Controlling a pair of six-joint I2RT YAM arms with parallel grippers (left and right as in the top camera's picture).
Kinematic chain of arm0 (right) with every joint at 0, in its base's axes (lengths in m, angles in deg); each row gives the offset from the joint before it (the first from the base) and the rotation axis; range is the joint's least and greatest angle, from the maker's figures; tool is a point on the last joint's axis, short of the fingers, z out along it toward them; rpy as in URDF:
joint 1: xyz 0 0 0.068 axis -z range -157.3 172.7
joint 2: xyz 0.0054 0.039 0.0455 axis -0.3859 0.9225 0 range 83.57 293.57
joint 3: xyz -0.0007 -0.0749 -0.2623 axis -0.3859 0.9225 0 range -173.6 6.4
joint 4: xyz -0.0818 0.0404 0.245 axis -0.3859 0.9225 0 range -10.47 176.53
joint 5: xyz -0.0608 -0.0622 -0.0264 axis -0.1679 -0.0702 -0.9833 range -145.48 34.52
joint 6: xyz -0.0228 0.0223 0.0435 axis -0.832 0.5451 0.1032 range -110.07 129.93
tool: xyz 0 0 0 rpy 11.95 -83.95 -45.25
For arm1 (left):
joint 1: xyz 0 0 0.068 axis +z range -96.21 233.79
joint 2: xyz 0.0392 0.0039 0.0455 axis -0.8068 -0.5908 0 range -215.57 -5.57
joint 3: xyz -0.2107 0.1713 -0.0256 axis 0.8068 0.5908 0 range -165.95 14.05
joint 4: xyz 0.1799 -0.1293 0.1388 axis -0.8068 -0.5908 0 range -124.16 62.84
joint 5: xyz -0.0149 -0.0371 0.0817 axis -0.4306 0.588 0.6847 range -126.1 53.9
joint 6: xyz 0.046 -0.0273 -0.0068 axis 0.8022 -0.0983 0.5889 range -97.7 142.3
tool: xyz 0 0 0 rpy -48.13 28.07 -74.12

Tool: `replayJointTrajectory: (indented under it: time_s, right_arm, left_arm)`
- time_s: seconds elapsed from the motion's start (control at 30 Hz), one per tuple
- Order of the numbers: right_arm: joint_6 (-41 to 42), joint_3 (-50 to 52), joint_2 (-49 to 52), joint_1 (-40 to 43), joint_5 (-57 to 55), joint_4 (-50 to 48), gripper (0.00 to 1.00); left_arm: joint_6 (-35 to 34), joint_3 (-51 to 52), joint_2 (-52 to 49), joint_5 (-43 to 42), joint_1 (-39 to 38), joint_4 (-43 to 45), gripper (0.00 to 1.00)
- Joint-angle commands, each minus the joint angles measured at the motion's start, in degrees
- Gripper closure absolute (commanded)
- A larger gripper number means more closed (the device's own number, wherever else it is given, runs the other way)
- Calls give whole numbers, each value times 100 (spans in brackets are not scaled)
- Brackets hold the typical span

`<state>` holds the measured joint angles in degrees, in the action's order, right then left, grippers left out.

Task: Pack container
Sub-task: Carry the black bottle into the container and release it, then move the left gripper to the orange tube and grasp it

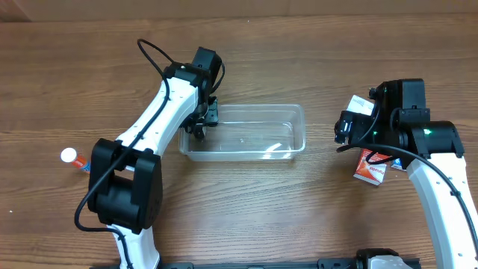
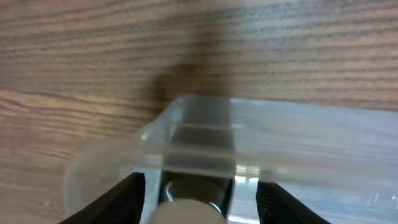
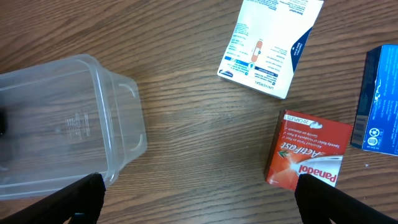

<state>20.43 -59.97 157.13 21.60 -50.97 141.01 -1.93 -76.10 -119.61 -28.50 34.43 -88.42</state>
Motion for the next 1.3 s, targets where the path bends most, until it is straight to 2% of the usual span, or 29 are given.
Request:
replayJointTrajectory:
  time_s: [0.0, 0.13, 0.17, 0.2, 0.23, 0.33, 0.43, 0.57, 0.63, 0.67, 0.73, 0.83, 0.93, 1.2, 1.27]
  right_arm:
    - [24, -179, -57, 17, 26, -22, 0]
    - [24, -179, -55, 17, 26, -24, 0]
    - [24, -179, -55, 17, 26, -24, 0]
    - [24, -179, -55, 17, 26, -24, 0]
    - [24, -179, -55, 17, 26, -26, 0]
    - [24, -179, -55, 17, 26, -24, 0]
    - [24, -179, -55, 17, 26, -24, 0]
    - [26, -179, -55, 17, 28, -28, 0]
    - [26, -179, -55, 17, 31, -28, 0]
    - [26, -179, -55, 17, 31, -28, 0]
    - [26, -179, -55, 17, 31, -24, 0]
    - [26, -179, -57, 15, 31, -24, 0]
    - [26, -179, -55, 17, 28, -26, 0]
    - [26, -179, -55, 17, 28, -26, 0]
    - [26, -179, -55, 17, 28, -24, 0]
  left_arm:
    - [114, -483, -9, 138, 48, -352, 41]
    - [111, -1696, 262, 136, 48, -1167, 39]
    - [111, -2035, 378, 138, 48, -1401, 34]
    - [111, -2229, 470, 146, 48, -1547, 24]
    - [107, -2470, 636, 166, 90, -1744, 0]
    - [-109, -2586, 1174, 181, 507, -2083, 0]
    - [-260, -2500, 2094, 181, 1458, -2837, 0]
    - [-160, -1263, 3582, 155, 2712, -2752, 0]
    - [13, -761, 3901, 55, 3259, -2616, 0]
    - [284, -409, 3945, -240, 3827, -2496, 0]
    - [507, -61, 3829, -673, 4459, -2194, 0]
    - [610, 197, 3305, -791, 5193, -1759, 0]
    - [907, 197, 2592, -911, 5313, -1537, 0]
    - [903, 199, 627, -911, 5311, -1325, 0]
    - [903, 199, 494, -911, 5309, -1292, 5]
